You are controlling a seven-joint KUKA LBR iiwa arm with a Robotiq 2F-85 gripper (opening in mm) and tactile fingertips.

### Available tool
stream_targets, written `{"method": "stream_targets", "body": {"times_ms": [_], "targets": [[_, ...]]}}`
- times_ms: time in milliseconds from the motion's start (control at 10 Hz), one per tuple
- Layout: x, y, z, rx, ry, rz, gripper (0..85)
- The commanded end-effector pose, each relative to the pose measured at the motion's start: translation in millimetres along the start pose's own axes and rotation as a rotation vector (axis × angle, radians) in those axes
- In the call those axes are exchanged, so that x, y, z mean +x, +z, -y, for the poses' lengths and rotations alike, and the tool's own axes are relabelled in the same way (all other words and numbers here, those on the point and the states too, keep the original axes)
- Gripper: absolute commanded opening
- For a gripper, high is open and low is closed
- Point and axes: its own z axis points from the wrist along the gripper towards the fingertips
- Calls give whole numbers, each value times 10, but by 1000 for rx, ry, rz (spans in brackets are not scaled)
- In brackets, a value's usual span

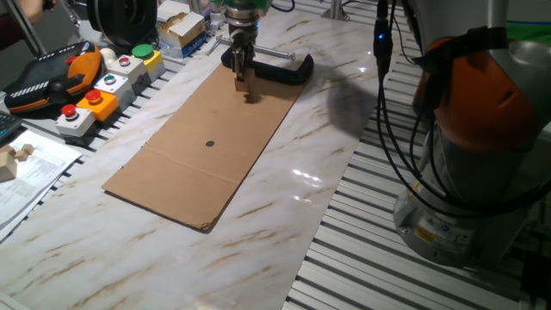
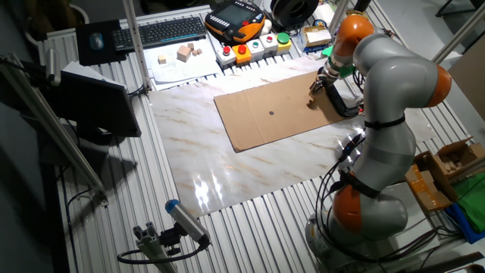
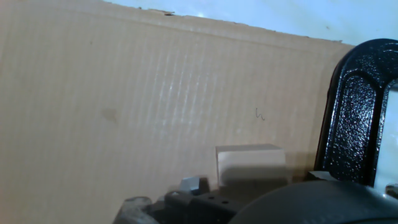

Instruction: Hold a small block with the gripper and sweep it from left to right on the table

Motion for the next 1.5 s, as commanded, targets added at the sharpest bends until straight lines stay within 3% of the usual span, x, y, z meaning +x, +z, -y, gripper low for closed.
{"method": "stream_targets", "body": {"times_ms": [0,800,1400], "targets": [[1,16,3,-3,-2,-1,850],[-5,126,2,-14,-34,-12,850],[5,155,4,-14,-42,-23,797]]}}
